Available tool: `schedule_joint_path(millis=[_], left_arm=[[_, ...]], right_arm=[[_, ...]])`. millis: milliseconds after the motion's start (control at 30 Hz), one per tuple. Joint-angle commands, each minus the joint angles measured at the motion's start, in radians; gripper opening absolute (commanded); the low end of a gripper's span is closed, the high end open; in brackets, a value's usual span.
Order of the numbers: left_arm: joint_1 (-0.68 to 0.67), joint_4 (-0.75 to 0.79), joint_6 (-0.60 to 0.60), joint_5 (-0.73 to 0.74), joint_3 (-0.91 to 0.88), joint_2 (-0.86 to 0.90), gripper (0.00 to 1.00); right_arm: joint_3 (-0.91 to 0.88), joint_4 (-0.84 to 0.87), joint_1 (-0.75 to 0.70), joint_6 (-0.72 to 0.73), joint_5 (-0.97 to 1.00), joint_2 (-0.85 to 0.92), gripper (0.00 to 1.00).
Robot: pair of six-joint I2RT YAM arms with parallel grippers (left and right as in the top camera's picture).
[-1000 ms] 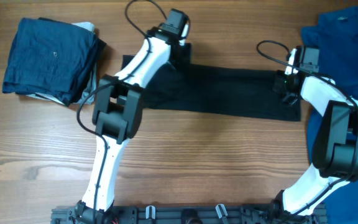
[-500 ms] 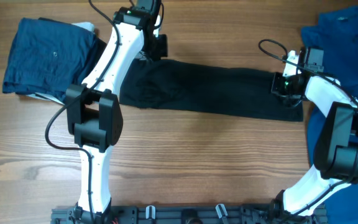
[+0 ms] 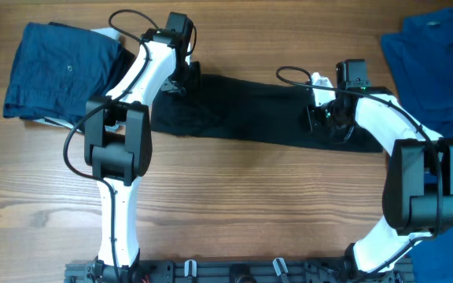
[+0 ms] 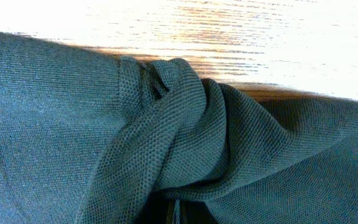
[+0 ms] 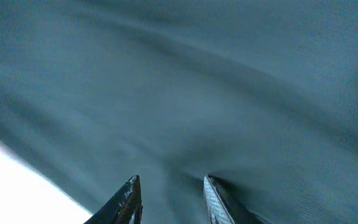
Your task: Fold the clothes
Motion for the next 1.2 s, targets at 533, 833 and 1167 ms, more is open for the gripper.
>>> schedule_joint_path(millis=[533,833,1167], left_arm=[[0.013,0.010,-0.005,-0.080,-0.017,0.010,0.04],[0.019,0.002,-0.004,-0.080,-0.017,0.010,0.04],[0.019,0.003,-0.005,-0.079,-0.017,0.010,0.04]], right_arm=[[0.006,0.196,-0.234,0.072,0.196,0.027,0.32],[0.072,0.247,-0.317,0.073,0.316,0.025,0.35],[0.093,-0.056,-0.315,0.105,0.005,0.011,0.16]])
